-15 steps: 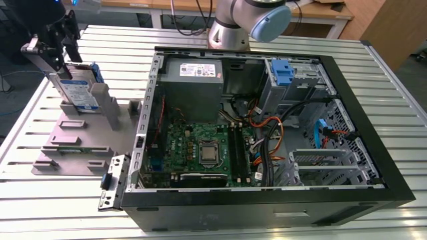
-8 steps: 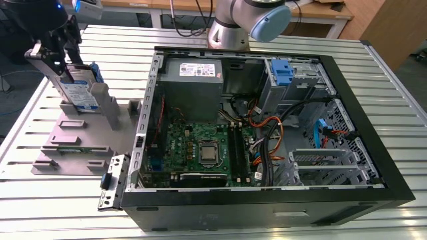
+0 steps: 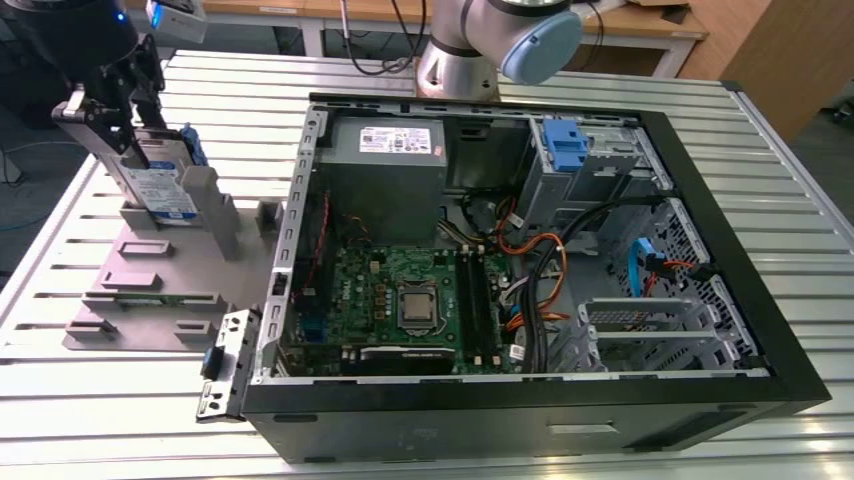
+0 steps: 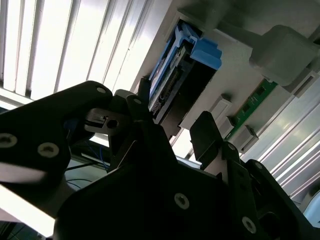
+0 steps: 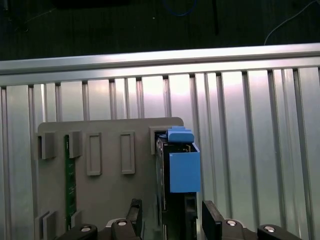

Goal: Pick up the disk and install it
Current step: 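Pick up the disk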

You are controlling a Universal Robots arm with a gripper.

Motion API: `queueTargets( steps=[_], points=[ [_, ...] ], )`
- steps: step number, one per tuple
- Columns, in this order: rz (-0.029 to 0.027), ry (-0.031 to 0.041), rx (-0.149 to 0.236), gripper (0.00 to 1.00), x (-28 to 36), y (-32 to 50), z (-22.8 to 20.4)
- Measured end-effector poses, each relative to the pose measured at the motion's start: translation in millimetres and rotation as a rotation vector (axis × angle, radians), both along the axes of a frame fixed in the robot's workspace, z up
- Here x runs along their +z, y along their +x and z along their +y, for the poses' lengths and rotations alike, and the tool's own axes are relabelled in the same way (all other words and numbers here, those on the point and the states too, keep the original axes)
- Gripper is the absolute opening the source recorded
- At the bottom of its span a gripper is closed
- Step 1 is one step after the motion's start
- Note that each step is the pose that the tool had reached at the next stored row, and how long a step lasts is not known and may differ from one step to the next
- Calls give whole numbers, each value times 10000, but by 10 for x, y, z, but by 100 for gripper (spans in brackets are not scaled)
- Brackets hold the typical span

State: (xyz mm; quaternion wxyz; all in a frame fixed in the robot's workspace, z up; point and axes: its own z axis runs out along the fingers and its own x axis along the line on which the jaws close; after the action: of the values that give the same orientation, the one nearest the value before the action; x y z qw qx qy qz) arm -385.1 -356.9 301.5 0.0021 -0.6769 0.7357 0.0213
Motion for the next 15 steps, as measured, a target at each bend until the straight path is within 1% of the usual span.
queueTargets(
  steps=[3, 6, 12, 15],
  points=[
    [0, -2, 0, 59, -1, 0, 0],
    [-2, 51, -1, 59, -7, -3, 1],
    [-3, 55, 0, 59, -7, -4, 0],
    [-3, 92, 7, 59, 11, -4, 1]
  ],
)
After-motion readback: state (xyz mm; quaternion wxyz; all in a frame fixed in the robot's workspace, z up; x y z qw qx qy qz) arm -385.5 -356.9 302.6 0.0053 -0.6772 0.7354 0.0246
